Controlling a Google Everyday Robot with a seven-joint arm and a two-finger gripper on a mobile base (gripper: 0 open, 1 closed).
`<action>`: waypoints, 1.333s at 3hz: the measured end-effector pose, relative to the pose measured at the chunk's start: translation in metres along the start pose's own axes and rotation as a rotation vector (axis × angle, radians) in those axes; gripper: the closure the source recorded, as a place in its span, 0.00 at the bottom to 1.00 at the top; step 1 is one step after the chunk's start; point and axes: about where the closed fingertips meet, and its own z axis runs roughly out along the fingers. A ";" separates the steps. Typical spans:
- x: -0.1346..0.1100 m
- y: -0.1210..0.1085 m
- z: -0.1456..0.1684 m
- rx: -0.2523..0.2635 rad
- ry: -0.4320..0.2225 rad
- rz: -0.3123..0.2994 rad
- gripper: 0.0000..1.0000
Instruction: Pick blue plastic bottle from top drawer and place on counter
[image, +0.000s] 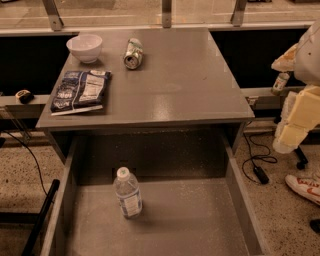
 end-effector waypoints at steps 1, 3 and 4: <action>-0.001 0.001 0.001 0.009 -0.013 -0.001 0.00; -0.046 0.056 0.060 -0.075 -0.243 -0.123 0.00; -0.053 0.062 0.062 -0.074 -0.274 -0.205 0.00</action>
Offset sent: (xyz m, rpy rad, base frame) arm -0.0258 0.1074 -0.1114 0.4543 0.0650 0.1807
